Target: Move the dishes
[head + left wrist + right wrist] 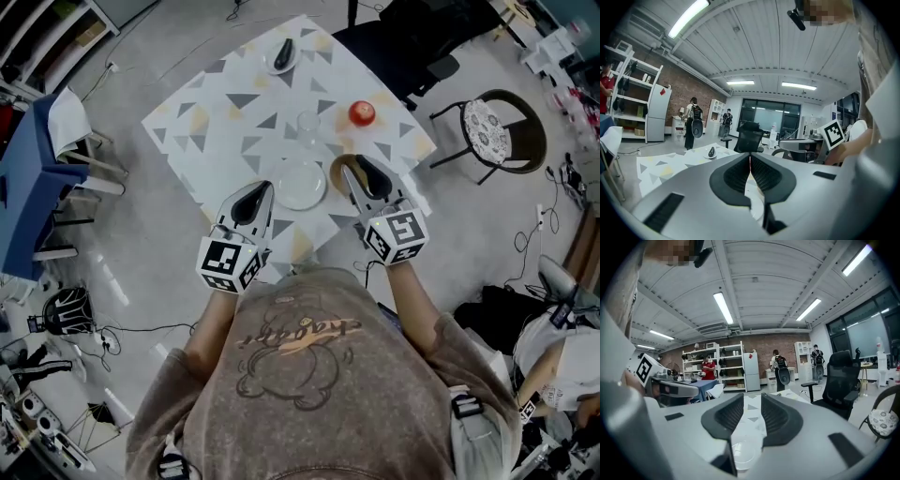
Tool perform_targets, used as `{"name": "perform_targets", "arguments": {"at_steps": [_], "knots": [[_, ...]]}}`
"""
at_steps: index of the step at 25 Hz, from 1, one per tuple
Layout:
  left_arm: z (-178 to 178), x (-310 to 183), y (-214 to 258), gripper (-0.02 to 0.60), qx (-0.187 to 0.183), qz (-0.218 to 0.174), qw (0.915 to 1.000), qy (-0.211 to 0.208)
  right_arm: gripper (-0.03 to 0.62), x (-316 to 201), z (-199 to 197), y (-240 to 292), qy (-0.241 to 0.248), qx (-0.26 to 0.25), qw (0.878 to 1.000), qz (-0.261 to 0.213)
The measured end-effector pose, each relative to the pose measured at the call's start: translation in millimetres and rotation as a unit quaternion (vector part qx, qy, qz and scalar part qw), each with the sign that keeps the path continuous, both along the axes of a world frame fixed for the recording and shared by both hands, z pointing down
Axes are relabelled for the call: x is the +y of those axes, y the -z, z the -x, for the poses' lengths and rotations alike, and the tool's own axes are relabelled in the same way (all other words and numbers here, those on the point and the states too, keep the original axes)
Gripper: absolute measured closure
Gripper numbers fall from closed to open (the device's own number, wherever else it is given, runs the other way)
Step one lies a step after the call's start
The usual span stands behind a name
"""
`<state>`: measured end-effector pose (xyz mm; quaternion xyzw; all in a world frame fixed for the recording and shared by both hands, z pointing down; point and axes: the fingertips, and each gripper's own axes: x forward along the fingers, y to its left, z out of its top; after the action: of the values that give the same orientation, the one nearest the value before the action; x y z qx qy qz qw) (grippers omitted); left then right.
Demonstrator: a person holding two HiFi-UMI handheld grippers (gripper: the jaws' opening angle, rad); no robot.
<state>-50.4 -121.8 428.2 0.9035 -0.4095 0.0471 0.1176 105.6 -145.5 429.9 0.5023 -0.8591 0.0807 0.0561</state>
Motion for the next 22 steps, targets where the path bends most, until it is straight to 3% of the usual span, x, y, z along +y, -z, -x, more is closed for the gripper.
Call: {"name": "perform_targets", "arguments": {"at_steps": [6,14,22], "knots": [[16,-2,9,0.560,-0.008,-0.020,0.9995,0.023,0.505,25,18,9,0.009,-0.014,1.000,-0.021],[37,-1,1,0.561,-0.014,-0.018,0.9983,0.054,0.527,38,26,-18,0.006,-0.009,1.000,0.000],[45,1,-13,0.561,-0.020,-0.013,0.9973,0.069,0.588,33,32,-28,-0.002,-0.012,1.000,0.006]]}}
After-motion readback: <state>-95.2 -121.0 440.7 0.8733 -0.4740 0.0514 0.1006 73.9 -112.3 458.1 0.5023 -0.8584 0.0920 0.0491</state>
